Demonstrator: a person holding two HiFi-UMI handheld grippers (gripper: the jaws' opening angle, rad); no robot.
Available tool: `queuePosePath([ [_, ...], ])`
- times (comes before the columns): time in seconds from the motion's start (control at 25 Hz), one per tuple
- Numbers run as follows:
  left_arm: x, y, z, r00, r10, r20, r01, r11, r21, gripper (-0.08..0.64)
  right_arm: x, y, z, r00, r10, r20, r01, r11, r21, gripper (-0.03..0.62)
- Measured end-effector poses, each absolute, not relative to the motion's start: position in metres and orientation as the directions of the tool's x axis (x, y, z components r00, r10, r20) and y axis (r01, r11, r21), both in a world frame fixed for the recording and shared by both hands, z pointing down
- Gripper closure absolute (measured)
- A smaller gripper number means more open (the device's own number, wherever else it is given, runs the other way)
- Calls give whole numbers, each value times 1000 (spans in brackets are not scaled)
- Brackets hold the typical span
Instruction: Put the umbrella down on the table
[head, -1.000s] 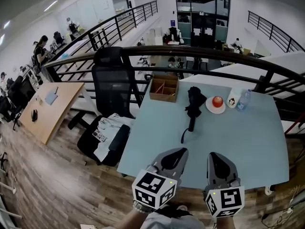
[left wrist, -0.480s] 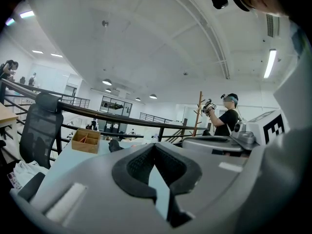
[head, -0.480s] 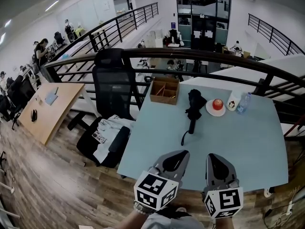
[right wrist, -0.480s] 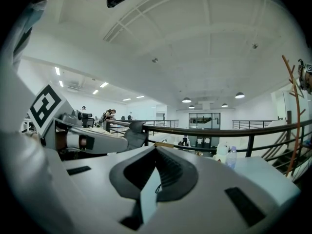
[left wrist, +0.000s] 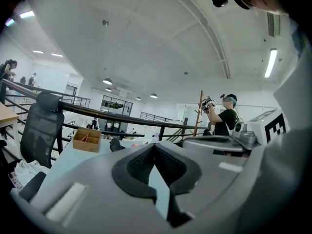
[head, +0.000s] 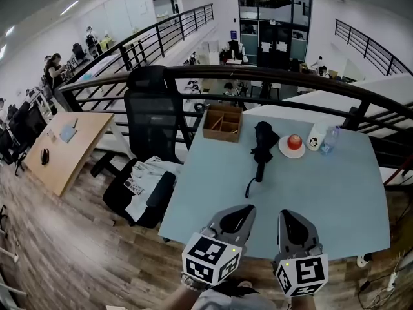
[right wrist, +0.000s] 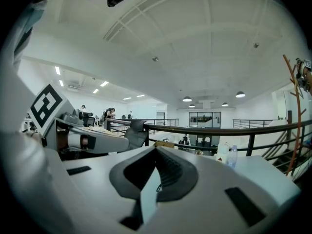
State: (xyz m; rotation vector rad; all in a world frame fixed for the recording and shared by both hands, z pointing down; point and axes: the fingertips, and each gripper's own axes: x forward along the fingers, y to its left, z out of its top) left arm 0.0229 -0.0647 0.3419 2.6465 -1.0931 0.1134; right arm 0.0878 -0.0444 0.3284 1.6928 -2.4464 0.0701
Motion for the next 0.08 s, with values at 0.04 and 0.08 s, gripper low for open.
queuePosePath([
  [0.04, 22, -65, 342, 711, -681, 175, -702, -676, 222, 555, 87, -45, 329, -344, -925, 165, -933, 356, 55, 594],
  [0.08, 21, -66, 341, 710, -682, 175, -703, -675, 223, 555, 86, -45, 329, -344, -924, 168, -933, 357, 55, 594],
])
